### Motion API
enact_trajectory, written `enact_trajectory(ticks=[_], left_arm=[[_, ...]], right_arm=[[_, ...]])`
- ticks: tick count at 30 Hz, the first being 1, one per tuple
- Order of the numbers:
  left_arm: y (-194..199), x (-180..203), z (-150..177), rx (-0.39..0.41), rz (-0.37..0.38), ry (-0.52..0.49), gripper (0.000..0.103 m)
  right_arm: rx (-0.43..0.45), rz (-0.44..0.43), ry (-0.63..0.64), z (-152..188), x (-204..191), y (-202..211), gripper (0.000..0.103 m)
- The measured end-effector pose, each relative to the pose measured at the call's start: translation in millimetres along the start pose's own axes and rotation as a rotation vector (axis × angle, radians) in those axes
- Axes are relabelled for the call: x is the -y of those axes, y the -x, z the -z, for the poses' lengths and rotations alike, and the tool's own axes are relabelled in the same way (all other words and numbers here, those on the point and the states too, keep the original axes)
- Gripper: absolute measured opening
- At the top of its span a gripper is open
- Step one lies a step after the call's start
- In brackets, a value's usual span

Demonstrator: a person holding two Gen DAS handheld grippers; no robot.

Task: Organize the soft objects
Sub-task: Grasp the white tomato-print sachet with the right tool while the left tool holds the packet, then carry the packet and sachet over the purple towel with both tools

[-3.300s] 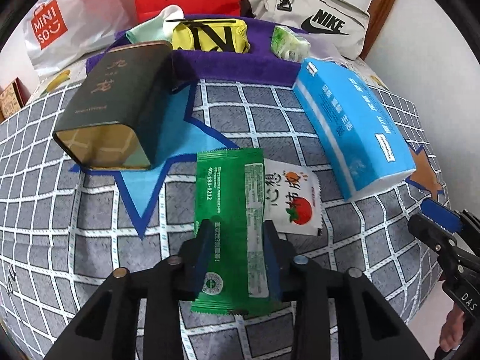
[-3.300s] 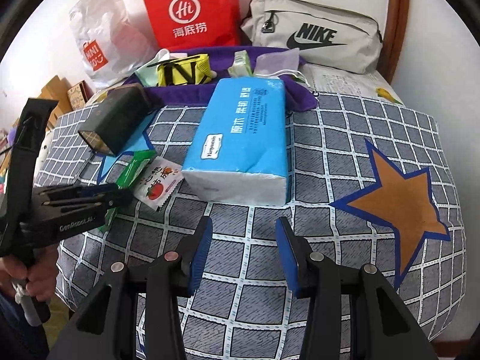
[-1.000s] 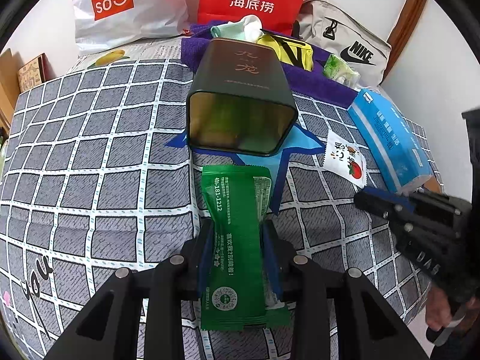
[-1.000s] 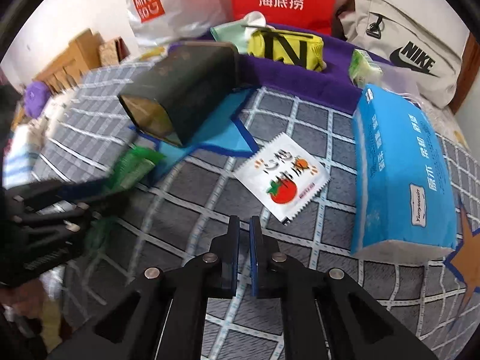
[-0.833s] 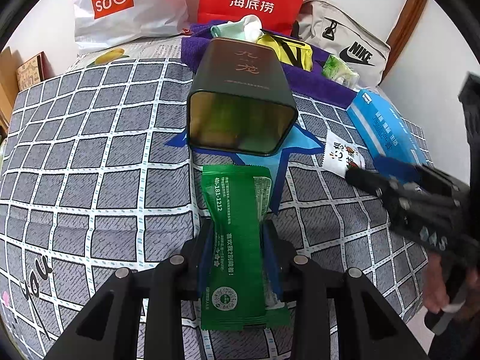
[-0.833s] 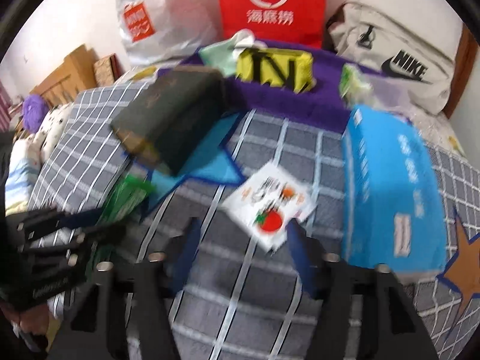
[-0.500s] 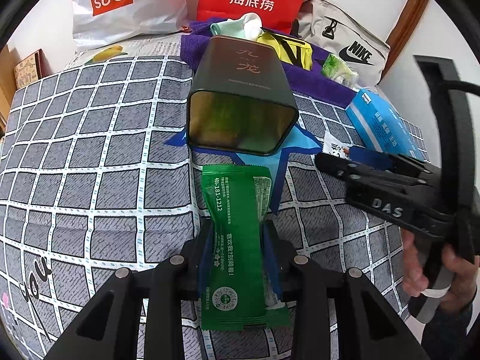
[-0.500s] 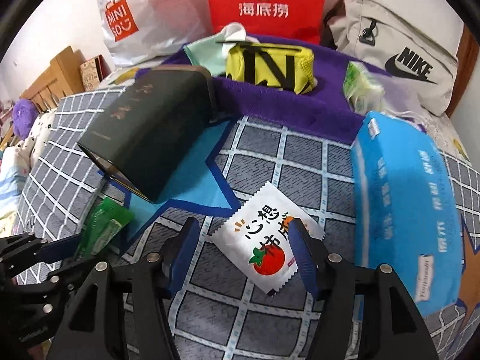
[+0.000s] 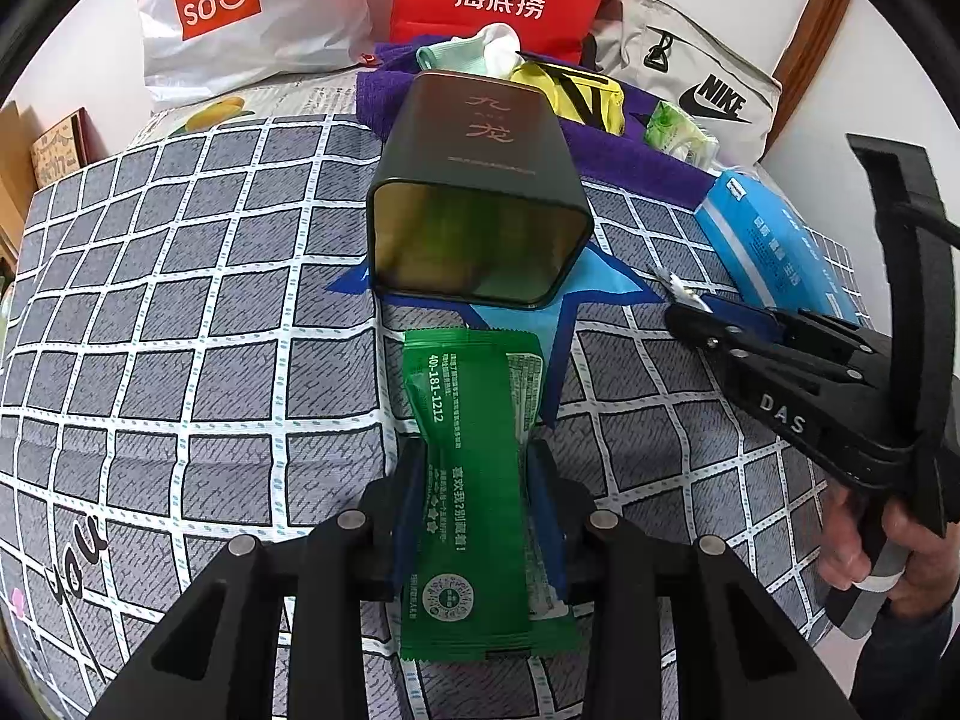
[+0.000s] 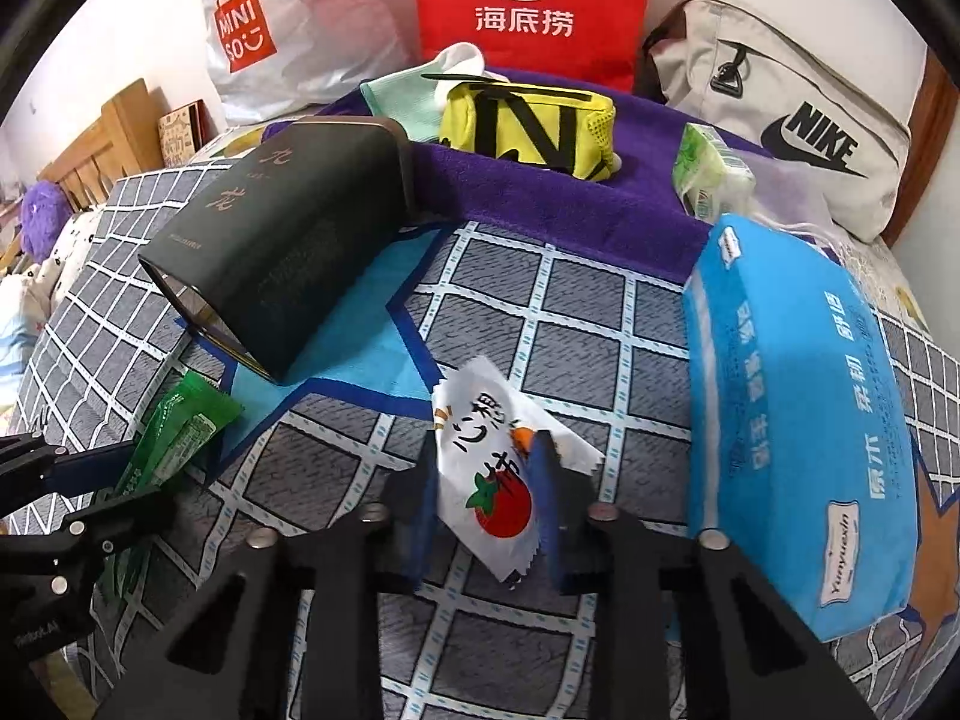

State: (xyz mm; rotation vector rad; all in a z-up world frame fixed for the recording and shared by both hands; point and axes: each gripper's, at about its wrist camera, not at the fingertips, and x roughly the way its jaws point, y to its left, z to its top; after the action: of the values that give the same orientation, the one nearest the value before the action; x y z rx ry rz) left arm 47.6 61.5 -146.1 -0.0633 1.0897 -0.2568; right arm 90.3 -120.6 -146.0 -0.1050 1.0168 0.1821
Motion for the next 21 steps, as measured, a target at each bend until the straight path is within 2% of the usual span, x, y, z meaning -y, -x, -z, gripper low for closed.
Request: enact_trajectory(ticks=[3,4,15,21], left_arm=[[0.0,-0.2,0.3,0.003,0.000,0.000,0.033],[0.0,-0.6,0.4,0.005,0.002,0.002,0.033],[4.0,3.6,2.1,0.007,-0.026,0.008,0.031],[20.0,8.5,-0.2,0.040,-0.040,0.003,0.030]], right_arm=[[-0.003,-0.020,0.009,2.0,-1.5,6.6,0.012],[-0.005,-0.029,0.013,3.0,-2.2,8.7,0.011],[0.017,-0.053,-0.011,15.8,3.2,42.0,0.009],[0.046,-0.062,-0.036,16.2,13.8,59.7,0.008]])
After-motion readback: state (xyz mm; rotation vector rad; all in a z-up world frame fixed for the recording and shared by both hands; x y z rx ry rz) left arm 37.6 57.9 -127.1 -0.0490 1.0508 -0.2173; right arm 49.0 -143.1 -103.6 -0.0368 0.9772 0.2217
